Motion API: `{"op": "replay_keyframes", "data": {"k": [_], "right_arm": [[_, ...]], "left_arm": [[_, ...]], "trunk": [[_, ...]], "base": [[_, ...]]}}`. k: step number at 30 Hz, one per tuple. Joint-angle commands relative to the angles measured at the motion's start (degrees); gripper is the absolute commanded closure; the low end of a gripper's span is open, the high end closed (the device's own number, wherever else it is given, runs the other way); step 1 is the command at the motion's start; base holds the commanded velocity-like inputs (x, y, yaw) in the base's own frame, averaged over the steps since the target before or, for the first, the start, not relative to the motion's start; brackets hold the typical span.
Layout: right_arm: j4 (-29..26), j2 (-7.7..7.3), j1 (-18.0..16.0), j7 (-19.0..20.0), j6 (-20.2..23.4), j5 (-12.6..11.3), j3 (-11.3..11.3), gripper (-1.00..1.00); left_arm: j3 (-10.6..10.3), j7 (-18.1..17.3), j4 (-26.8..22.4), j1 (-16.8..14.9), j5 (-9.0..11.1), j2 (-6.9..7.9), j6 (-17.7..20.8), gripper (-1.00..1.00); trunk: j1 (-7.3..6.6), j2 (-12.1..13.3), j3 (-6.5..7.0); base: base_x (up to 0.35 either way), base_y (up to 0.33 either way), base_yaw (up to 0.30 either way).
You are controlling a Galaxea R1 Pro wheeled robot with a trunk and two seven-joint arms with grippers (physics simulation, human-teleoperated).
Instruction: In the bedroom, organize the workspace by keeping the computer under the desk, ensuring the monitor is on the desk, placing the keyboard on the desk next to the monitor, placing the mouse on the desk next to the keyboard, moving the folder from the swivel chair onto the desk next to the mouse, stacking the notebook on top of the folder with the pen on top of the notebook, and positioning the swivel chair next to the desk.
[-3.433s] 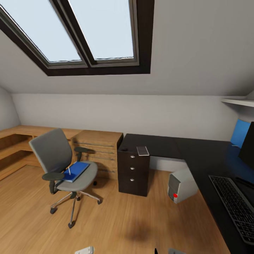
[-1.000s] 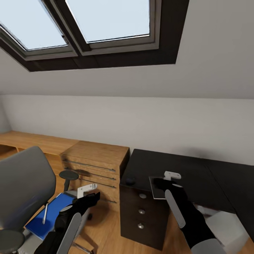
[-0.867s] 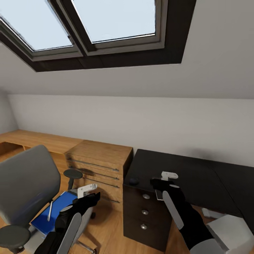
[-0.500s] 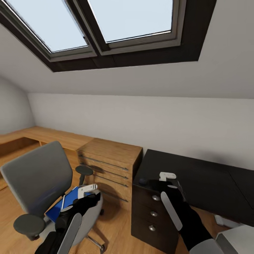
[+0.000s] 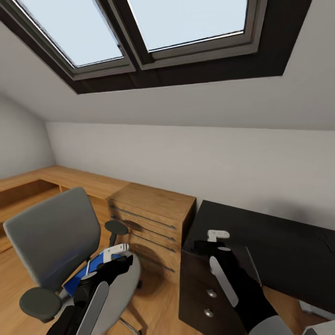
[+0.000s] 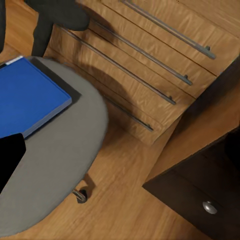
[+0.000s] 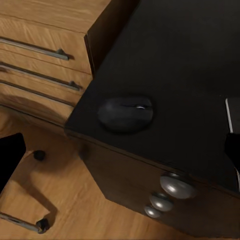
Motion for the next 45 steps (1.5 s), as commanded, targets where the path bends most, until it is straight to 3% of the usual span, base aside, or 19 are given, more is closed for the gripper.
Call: {"op": "replay_keyframes", "data": {"k": [1, 12, 15, 18, 19, 25, 30, 34, 45], "right_arm": [[0.12, -0.02, -0.05, -0.56, 0.11, -0.15, 0.69, -1.00], [2.44, -0.10, -0.07, -0.28, -1.30, 1.51, 1.81, -1.00], [11.71, 0.14, -0.80, -0.11, -7.81, 4.74, 1.79, -1.00], [16.42, 0.25, -2.19, 0.16, -11.47, 6.08, 1.82, -1.00], [21.85, 0.31, -4.88, 1.27, -14.31, 7.24, 1.84, -1.00], [29.94, 0.08, -8.91, 5.90, -17.69, 7.99, 1.66, -1.00], [39.67, 0.12, -11.63, 8.94, -24.80, 8.14, 1.59, -1.00], [41.04, -0.03, -12.11, 10.76, -26.00, 8.15, 1.59, -1.00], [41.41, -0.40, -12.18, 11.20, -26.29, 8.01, 1.52, -1.00]], "left_arm": [[-0.05, 0.55, -0.07, -0.05, 0.60, 0.01, 0.13, -1.00], [-0.05, 0.55, -0.07, -0.05, 0.63, 0.00, 0.08, -1.00], [-0.05, 0.55, -0.09, -0.05, 0.61, 0.06, 0.05, -1.00], [-0.05, 0.55, -0.11, -0.05, 0.61, 0.07, 0.04, -1.00], [-0.05, 0.55, -0.12, -0.05, 0.63, 0.08, 0.04, -1.00], [-0.05, 0.55, -0.10, -0.05, 0.68, 0.09, 0.04, -1.00], [-0.05, 0.55, -0.35, -0.05, 0.69, 0.03, 0.04, -1.00], [-0.12, 0.55, -0.41, -0.05, 0.70, 0.01, 0.04, -1.00], [-0.21, 0.55, -0.46, -0.05, 0.70, -0.01, 0.04, -1.00]], "trunk": [[0.04, -0.05, -0.08], [0.04, -0.05, -0.08], [0.04, -0.05, -0.08], [0.04, -0.05, -0.08], [0.04, -0.05, -0.08], [0.04, -0.05, -0.08], [0.04, -0.05, -0.08], [0.04, -0.05, -0.08], [0.04, -0.05, -0.08]], "base": [[0.309, 0.000, 0.001], [0.211, 0.000, 0.000], [0.148, 0.000, 0.000], [0.058, 0.000, 0.000], [0.019, 0.000, 0.000], [0.007, 0.000, 0.000], [0.087, 0.000, 0.000], [0.241, 0.000, 0.000], [0.035, 0.000, 0.000]]}}
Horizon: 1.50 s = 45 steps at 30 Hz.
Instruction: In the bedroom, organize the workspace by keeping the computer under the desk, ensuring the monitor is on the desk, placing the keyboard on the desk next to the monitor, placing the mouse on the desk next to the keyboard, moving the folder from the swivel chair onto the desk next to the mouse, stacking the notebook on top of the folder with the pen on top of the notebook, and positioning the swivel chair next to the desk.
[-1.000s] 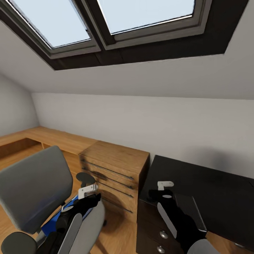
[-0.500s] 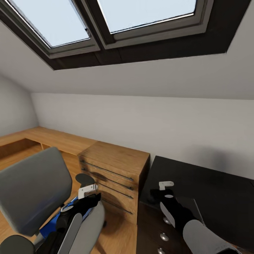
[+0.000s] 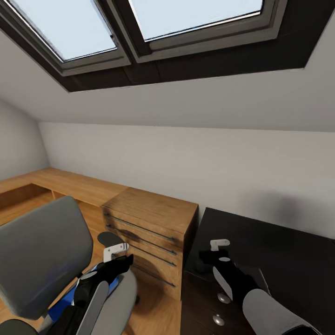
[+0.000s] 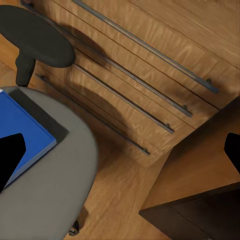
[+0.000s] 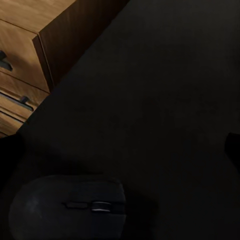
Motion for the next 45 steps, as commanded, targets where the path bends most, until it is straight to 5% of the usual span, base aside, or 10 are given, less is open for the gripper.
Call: {"op": "replay_keyframes", "data": {"k": [1, 18, 42, 45], "right_arm": [[0.65, -0.36, -0.04, -0.15, -0.52, -0.71, 0.45, -1.00], [2.47, -2.86, -0.39, 4.19, -2.02, -3.26, 0.30, -1.00], [2.76, -2.61, -0.40, 5.39, -1.80, -4.22, 0.37, -1.00], [2.76, -2.63, -0.40, 8.01, -1.80, -4.14, 0.42, -1.00]], "left_arm": [[-0.06, 0.55, -0.09, -0.05, 0.60, 0.01, 0.13, -1.00], [-0.12, 0.46, -0.11, -0.05, 0.60, -0.07, 0.21, -1.00], [-0.12, 0.47, -0.11, -0.05, 0.69, -0.07, 0.21, -1.00], [-0.14, 0.50, -0.11, -0.05, 0.69, -0.07, 0.21, -1.00]], "trunk": [[0.01, -0.05, -0.07], [0.01, -0.05, -0.07], [0.01, -0.05, -0.07], [0.01, -0.05, -0.07]], "base": [[0.182, 0.000, 0.000], [0.069, 0.000, 0.000], [0.000, 0.000, 0.000], [0.000, 0.000, 0.000]]}}
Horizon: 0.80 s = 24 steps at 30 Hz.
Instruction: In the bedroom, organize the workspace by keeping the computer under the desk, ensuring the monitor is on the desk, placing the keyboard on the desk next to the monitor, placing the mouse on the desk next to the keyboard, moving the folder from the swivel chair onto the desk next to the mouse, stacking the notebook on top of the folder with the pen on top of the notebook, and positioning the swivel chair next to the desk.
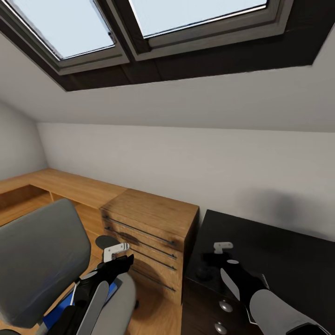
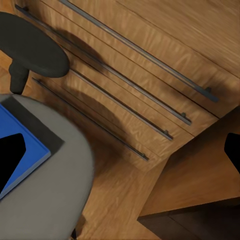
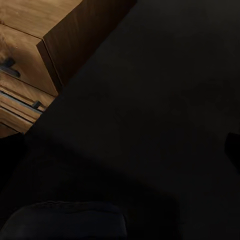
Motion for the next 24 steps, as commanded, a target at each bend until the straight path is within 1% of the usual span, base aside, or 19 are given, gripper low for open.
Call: {"op": "replay_keyframes", "data": {"k": [1, 8, 24], "right_arm": [[-0.13, -0.09, -0.03, 1.16, 0.28, -0.50, 0.48, -1.00], [-0.14, -0.07, -0.03, 3.35, 0.23, -0.22, 0.62, -1.00], [-0.15, 0.15, -0.03, 4.02, 0.26, 0.13, 1.16, -1.00]], "left_arm": [[-0.05, 0.56, -0.07, -0.03, 0.60, 0.00, 0.13, -1.00], [-0.04, 0.54, -0.05, -0.04, 0.61, 0.00, 0.13, -1.00], [-0.05, 0.53, -0.03, -0.05, 0.61, 0.00, 0.13, -1.00]], "trunk": [[0.00, -0.05, -0.07], [0.00, -0.05, -0.07], [0.00, -0.05, -0.07]], "base": [[0.000, 0.000, 0.000], [0.000, 0.000, 0.000], [0.000, 0.000, 0.000]]}}
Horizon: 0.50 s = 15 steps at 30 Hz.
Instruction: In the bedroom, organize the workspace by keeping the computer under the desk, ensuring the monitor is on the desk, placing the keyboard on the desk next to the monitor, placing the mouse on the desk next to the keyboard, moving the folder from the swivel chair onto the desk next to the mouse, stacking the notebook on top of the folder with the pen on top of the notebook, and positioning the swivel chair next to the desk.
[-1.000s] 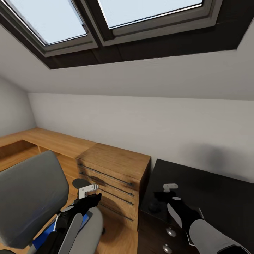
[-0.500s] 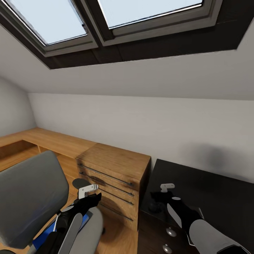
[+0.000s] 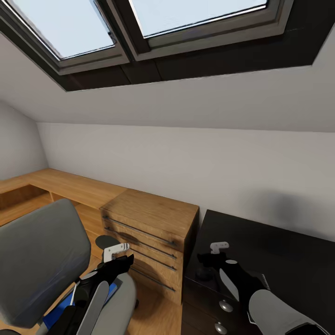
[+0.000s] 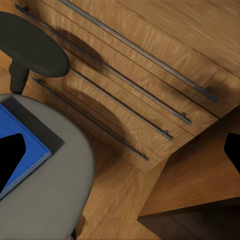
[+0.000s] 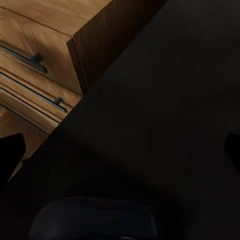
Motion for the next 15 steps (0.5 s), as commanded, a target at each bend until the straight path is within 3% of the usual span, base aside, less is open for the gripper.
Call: {"op": "replay_keyframes", "data": {"k": [1, 15], "right_arm": [[-0.11, -0.05, -0.03, -0.02, 0.28, -0.58, 0.36, -1.00], [-0.09, 0.42, -0.03, -0.10, 1.63, -0.54, 1.73, -1.00]], "left_arm": [[-0.05, 0.55, -0.06, -0.05, 0.60, 0.00, 0.13, -1.00], [-0.05, 0.54, -0.02, -0.05, 0.68, 0.00, 0.13, -1.00]], "trunk": [[0.00, -0.05, -0.07], [0.00, -0.05, -0.07]], "base": [[0.000, 0.000, 0.000], [-0.068, 0.000, 0.000]]}}
